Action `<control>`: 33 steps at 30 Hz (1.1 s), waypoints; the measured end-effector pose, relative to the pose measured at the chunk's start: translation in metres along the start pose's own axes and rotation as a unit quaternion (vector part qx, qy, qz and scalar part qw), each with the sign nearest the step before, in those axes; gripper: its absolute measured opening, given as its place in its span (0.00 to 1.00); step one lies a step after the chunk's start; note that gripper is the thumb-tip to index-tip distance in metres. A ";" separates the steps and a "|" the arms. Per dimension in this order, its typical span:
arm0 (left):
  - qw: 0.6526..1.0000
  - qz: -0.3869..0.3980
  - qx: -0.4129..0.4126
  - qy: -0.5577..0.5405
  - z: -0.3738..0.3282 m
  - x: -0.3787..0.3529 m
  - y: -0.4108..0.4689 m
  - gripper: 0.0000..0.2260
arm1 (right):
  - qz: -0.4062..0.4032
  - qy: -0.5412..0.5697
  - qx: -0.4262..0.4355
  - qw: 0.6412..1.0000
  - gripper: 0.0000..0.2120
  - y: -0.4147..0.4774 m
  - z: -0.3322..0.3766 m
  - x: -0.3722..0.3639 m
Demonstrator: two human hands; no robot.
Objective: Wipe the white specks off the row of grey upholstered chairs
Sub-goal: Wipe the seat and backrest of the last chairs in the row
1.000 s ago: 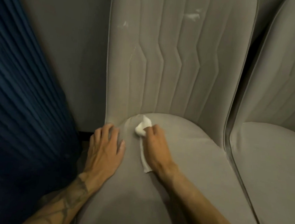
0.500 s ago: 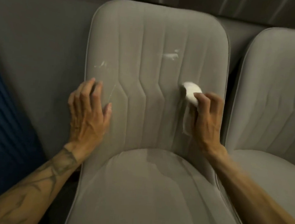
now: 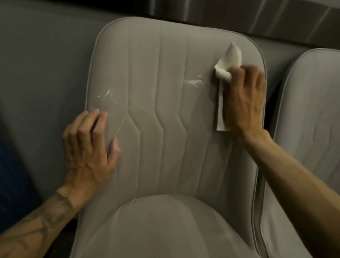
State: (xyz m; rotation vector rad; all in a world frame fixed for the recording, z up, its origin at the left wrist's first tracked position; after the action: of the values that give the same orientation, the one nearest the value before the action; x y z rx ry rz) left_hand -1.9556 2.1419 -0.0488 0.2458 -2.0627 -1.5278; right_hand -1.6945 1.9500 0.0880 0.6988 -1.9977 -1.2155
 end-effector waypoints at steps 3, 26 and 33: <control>1.000 0.002 -0.004 0.002 0.000 -0.001 0.000 0.27 | 0.009 0.025 -0.033 0.999 0.09 -0.028 0.004 0.006; 1.000 0.004 0.001 -0.011 0.001 0.006 0.004 0.26 | -0.049 0.174 -0.052 0.982 0.12 0.041 -0.050 0.019; 1.000 0.000 -0.005 -0.006 0.000 0.007 0.003 0.26 | -0.050 0.048 -0.103 0.992 0.16 0.037 -0.053 0.022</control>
State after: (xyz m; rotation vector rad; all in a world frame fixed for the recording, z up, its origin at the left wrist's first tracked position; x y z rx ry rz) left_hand -1.9606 2.1402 -0.0439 0.2339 -2.0654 -1.5427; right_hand -1.6704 1.9210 0.1447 0.7453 -1.7460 -1.3973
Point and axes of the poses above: each hand's wrist, its own y-axis towards the middle knuckle, its own x-axis out of the back of the hand, z = x × y, the point moved 8 cm from there along y, towards the middle knuckle, and after that the axes turned 11 degrees about x, right-handed, at the moved point
